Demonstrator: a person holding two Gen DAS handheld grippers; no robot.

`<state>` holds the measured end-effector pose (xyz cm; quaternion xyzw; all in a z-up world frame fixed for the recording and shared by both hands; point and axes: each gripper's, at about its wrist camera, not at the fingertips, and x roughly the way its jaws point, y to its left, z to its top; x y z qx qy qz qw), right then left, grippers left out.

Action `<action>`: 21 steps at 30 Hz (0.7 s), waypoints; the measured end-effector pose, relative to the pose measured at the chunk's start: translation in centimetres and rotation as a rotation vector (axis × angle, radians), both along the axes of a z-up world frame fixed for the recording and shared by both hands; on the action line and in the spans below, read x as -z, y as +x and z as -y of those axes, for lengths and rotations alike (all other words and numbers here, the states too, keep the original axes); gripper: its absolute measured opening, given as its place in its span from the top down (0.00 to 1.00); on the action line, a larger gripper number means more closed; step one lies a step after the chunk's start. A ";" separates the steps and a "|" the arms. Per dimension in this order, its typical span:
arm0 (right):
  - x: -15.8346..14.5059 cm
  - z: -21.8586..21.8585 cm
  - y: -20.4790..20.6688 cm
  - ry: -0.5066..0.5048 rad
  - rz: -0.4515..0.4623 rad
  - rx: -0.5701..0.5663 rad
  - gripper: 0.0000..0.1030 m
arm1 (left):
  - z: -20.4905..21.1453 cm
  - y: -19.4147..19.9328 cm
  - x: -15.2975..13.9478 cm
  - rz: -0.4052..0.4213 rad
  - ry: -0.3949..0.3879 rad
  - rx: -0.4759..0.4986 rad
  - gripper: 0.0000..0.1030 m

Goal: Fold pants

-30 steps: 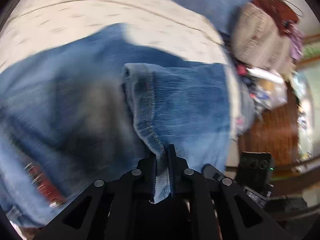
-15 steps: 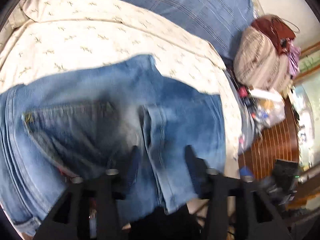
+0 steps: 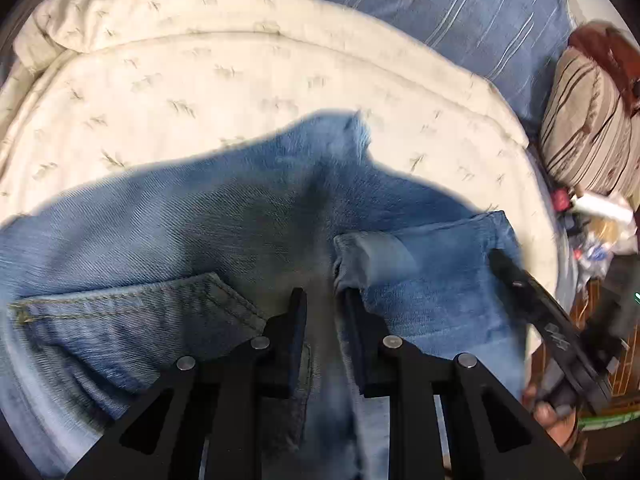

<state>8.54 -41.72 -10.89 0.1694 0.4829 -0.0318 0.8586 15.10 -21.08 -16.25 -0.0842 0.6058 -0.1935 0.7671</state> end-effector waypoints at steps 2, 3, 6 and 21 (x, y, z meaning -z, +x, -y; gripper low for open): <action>-0.2 1.4 -0.7 0.079 0.033 0.024 0.67 | 0.4 -0.6 -0.9 0.030 0.028 0.039 0.82; -0.6 2.0 -1.6 0.084 0.029 0.039 0.61 | 0.4 -1.0 -1.4 0.029 0.027 0.060 0.83; -3.3 3.0 -4.1 0.133 0.125 0.049 0.61 | -1.5 -2.0 -4.0 -0.008 -0.148 0.058 0.85; -3.8 0.1 -8.1 0.146 0.154 -0.079 0.66 | 0.7 -4.8 -3.1 -0.012 -0.128 0.255 0.83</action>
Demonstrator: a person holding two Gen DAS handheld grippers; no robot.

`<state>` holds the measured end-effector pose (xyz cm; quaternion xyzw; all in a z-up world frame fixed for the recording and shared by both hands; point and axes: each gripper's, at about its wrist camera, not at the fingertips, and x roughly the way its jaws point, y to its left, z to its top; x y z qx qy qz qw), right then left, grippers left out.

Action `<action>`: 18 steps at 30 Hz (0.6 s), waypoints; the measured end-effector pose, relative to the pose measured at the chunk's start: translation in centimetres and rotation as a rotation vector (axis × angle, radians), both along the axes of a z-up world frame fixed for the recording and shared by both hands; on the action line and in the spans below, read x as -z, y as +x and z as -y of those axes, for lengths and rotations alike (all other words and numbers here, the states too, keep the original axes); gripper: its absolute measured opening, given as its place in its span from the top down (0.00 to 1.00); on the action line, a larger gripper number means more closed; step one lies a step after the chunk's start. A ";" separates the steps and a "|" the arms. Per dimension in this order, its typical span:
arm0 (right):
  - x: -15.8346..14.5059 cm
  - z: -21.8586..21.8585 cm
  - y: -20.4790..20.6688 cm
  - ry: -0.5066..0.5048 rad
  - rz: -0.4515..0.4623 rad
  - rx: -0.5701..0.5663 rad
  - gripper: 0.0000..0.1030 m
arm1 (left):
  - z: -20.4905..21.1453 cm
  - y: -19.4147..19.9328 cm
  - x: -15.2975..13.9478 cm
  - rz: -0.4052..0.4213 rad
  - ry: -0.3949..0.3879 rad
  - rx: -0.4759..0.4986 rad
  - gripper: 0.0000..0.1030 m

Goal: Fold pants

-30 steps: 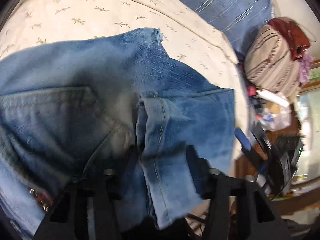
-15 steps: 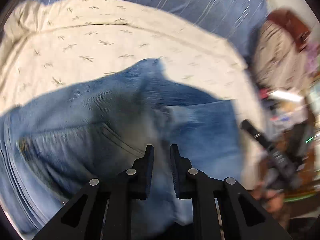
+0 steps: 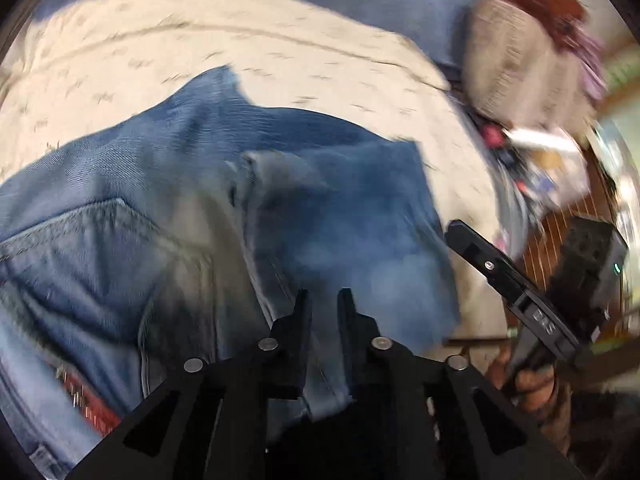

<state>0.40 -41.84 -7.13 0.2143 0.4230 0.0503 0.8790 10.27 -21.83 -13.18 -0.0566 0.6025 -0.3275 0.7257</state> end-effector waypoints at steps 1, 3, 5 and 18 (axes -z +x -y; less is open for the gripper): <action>0.0 0.0 -0.8 -0.004 0.000 0.000 0.64 | 0.3 -1.0 -0.1 0.020 0.010 0.032 0.77; 2.0 -0.2 -2.6 0.012 -0.049 0.014 0.60 | 0.8 -2.4 1.3 0.031 0.042 0.080 0.75; 4.4 -0.2 -3.9 0.029 -0.099 0.044 0.60 | 1.5 -3.1 3.1 0.071 0.061 0.102 0.76; 0.2 -2.5 -0.9 -0.012 0.005 0.094 0.48 | -1.2 -0.2 -2.0 0.044 -0.080 -0.010 0.73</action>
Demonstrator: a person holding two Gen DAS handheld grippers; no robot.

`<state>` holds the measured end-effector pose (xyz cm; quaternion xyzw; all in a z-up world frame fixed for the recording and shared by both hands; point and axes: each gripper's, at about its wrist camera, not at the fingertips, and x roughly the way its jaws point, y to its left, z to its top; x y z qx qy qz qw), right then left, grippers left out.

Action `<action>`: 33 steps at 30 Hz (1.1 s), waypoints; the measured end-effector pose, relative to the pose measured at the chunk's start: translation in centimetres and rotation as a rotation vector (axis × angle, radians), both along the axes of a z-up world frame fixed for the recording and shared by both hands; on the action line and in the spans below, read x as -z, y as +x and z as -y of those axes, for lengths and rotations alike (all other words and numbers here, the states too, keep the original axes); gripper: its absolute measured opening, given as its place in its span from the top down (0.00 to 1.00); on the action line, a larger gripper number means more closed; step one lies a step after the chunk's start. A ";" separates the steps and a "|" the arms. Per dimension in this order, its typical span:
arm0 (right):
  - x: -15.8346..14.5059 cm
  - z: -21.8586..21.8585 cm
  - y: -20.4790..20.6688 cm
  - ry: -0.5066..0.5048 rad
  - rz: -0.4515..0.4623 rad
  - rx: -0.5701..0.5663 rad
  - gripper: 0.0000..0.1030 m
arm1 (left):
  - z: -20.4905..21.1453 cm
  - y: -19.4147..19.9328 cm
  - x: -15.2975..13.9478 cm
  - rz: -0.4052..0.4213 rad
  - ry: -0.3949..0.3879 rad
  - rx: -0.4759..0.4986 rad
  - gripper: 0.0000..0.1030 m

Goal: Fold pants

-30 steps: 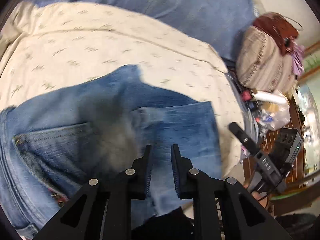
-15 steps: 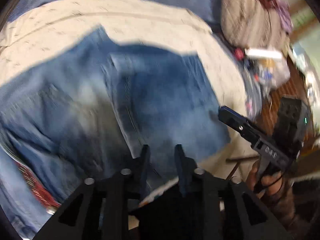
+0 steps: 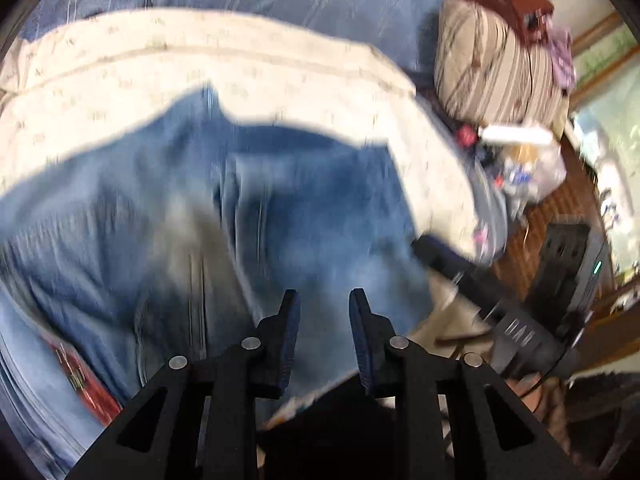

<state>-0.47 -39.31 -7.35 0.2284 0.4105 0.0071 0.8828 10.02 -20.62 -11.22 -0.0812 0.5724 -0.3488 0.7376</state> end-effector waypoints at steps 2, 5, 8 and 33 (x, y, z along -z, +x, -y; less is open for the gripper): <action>0.4 -0.1 1.0 0.008 -0.018 0.022 0.48 | 0.9 1.9 0.0 0.006 -0.002 -0.039 0.70; 2.3 0.0 1.7 0.046 -0.089 0.043 0.46 | 1.8 4.9 2.5 -0.021 0.072 -0.131 0.67; 3.2 -0.1 1.4 0.038 -0.102 0.053 0.45 | 1.7 6.9 5.3 -0.141 0.026 -0.171 0.81; 2.5 -31.8 0.3 -0.614 0.070 -0.719 0.16 | -34.1 4.2 7.4 -0.460 -0.338 -0.547 0.46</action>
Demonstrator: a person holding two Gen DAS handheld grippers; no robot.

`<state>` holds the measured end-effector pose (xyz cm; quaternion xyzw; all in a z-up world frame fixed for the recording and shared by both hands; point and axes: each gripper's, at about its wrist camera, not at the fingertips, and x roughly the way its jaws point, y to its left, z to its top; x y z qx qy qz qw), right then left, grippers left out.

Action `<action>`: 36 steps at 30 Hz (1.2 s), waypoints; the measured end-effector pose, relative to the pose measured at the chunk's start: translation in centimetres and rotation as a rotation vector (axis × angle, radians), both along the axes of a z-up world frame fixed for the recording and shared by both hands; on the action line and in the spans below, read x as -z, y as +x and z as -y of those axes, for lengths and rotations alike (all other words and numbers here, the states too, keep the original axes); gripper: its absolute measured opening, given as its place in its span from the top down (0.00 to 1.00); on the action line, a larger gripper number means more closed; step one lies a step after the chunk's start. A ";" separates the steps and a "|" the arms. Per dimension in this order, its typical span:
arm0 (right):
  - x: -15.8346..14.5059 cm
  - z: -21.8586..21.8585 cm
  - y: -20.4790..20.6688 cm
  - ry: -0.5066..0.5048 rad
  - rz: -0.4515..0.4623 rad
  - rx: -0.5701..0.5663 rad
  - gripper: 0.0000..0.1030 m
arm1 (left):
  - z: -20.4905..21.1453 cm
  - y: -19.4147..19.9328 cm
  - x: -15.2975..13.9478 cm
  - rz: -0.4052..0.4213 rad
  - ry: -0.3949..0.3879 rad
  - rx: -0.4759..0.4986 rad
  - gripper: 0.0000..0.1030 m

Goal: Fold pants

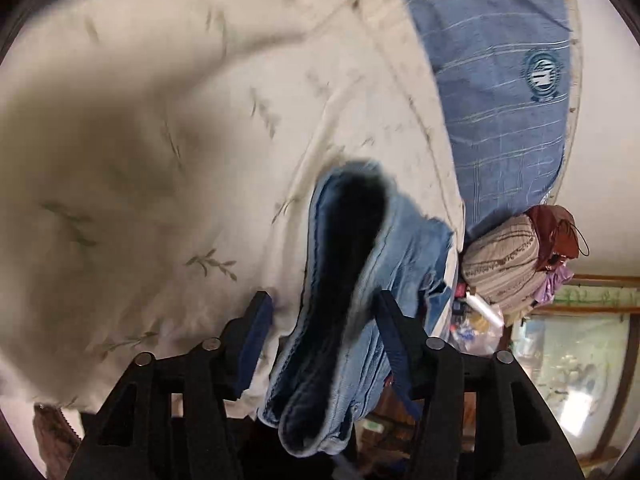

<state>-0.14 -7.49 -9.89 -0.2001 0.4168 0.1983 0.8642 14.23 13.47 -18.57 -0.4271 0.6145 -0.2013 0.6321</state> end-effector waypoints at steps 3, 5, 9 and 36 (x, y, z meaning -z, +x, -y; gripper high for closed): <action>1.2 -1.5 0.6 -0.066 0.011 -0.039 0.15 | 0.4 1.2 0.0 0.009 -0.011 0.017 0.35; 2.2 -2.8 0.7 -0.114 0.010 -0.066 0.15 | 1.1 2.4 0.0 0.014 -0.019 0.032 0.28; 4.4 -4.2 0.9 -0.241 0.041 -0.106 0.08 | 2.4 4.1 0.4 0.024 0.009 0.082 0.28; -1.1 2.5 1.6 0.112 -0.023 0.058 0.68 | 8.6 9.2 -2.0 0.049 0.056 0.199 0.70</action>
